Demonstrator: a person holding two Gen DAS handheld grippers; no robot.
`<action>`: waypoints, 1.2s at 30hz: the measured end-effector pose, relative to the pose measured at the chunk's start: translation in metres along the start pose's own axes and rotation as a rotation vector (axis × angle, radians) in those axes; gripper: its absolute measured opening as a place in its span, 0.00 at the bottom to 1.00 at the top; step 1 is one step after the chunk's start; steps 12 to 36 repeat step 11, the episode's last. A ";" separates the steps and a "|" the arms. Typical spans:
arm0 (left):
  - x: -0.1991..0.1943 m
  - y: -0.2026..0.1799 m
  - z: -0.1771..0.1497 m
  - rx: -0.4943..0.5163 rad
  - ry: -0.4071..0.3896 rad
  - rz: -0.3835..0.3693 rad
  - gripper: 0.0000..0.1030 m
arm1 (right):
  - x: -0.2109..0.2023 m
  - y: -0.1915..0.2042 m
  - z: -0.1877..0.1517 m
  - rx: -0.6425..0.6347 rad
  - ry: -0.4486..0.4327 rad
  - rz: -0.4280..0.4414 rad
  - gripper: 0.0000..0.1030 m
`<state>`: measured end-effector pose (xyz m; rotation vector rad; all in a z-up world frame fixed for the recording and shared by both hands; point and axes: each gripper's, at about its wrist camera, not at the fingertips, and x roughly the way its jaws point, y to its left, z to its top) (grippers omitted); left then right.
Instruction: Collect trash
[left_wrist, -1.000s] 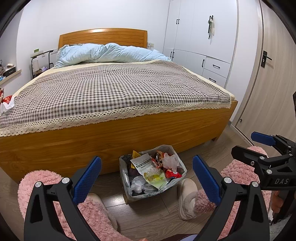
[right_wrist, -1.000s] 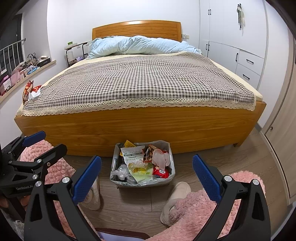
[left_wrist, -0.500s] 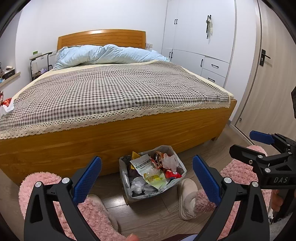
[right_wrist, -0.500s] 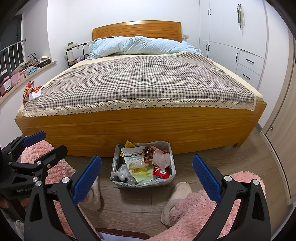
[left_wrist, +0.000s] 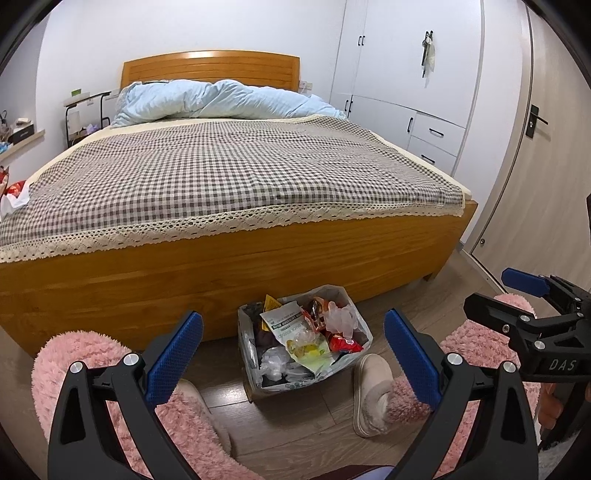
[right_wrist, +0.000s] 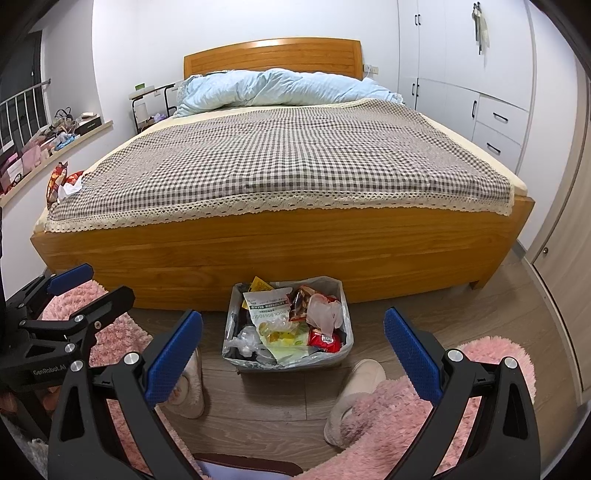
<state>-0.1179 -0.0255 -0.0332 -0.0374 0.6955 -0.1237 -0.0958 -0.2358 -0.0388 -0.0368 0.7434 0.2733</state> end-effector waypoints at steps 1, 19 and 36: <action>0.000 0.000 0.000 0.001 0.000 0.000 0.92 | 0.001 -0.001 0.000 0.002 0.003 0.001 0.92; 0.014 0.006 0.008 0.007 -0.007 0.015 0.92 | 0.019 -0.010 0.006 0.025 0.029 0.028 0.92; 0.014 0.006 0.008 0.007 -0.007 0.015 0.92 | 0.019 -0.010 0.006 0.025 0.029 0.028 0.92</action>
